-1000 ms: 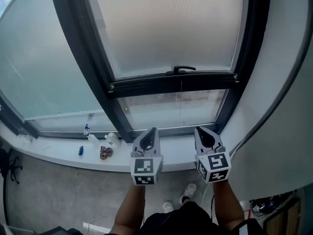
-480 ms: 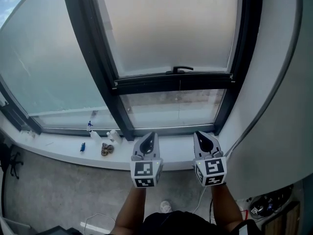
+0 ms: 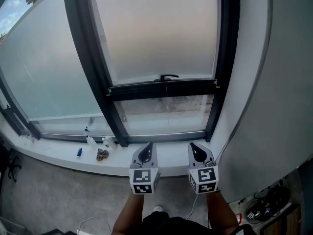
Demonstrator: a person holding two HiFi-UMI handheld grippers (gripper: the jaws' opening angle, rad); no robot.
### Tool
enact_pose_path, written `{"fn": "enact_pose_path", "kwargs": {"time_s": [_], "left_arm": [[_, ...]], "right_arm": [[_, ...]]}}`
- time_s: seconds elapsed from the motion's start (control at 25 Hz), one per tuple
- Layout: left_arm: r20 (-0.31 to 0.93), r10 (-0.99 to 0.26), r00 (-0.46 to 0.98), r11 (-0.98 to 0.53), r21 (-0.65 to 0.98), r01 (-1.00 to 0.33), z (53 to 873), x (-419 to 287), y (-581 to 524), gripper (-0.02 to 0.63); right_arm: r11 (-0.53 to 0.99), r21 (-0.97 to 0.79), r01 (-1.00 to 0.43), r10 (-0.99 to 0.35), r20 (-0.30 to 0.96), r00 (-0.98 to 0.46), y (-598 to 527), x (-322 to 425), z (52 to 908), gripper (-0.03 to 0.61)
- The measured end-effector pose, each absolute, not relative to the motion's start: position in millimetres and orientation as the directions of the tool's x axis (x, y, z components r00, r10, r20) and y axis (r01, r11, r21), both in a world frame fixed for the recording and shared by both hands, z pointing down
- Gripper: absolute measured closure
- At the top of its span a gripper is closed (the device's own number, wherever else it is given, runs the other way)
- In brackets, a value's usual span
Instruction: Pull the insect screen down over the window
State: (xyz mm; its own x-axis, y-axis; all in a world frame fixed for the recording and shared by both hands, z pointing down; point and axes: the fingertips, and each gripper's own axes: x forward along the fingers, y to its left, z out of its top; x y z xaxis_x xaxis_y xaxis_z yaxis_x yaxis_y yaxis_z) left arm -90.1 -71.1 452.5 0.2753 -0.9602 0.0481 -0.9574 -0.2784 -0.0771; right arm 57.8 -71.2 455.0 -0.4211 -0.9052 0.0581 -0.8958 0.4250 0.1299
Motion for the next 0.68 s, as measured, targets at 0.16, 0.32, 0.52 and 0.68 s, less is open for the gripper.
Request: {"fn": "enact_pose_path", "kwargs": {"time_s": [0.16,0.32,0.52,0.68], "left_arm": [[0.056,-0.96,0.274,-0.278,-0.091,-0.956,453.4,-75.0,-56.6,0.611],[0.063,-0.964,0.26,-0.265,-0.089,-0.96,455.9,-71.9,-46.9,0.611],[0.089,-0.97,0.225,-0.233,-0.091,-0.968,465.8,-74.4,-40.7,0.611],[0.096,-0.974,0.204,-0.213,-0.093,-0.973,469.4,-78.4,-35.5,0.611]], "right_arm": [[0.415,0.126,-0.901,-0.91,0.052,-0.412,-58.4,72.9,454.3,0.575],[0.415,0.123,-0.901,-0.91,0.048,-0.413,-50.9,78.4,455.8,0.575],[0.426,0.161,-0.89,-0.904,0.032,-0.426,-41.2,76.1,461.0,0.575],[0.433,0.152,-0.889,-0.9,0.017,-0.436,-35.5,74.1,460.4,0.575]]}}
